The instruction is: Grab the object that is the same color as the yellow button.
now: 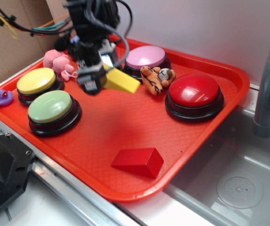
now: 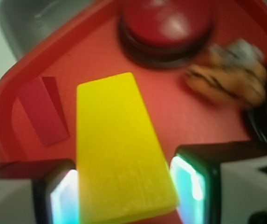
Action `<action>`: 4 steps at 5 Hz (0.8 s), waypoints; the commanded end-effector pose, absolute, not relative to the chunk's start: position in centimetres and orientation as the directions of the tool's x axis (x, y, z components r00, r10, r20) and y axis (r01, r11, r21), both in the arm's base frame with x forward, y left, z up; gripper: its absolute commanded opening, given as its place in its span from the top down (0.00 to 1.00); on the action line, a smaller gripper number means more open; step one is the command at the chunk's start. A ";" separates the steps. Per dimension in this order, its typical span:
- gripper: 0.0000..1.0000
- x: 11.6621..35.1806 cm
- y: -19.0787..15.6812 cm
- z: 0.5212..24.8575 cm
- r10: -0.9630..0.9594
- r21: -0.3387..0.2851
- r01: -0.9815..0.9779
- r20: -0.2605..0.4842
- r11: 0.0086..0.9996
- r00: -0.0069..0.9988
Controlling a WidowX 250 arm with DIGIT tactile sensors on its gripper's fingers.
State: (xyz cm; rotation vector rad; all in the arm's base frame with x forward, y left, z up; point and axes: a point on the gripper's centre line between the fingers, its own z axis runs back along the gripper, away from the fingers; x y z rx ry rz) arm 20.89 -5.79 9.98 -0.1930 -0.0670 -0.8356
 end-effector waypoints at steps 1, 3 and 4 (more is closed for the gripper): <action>1.00 21.4 -3.6 16.0 -0.334 0.002 0.334 0.036 0.942 0.942; 1.00 21.6 -1.0 17.2 0.122 0.028 -0.126 0.110 0.992 0.986; 1.00 21.7 -0.8 16.9 0.127 0.077 -0.133 0.087 0.988 0.988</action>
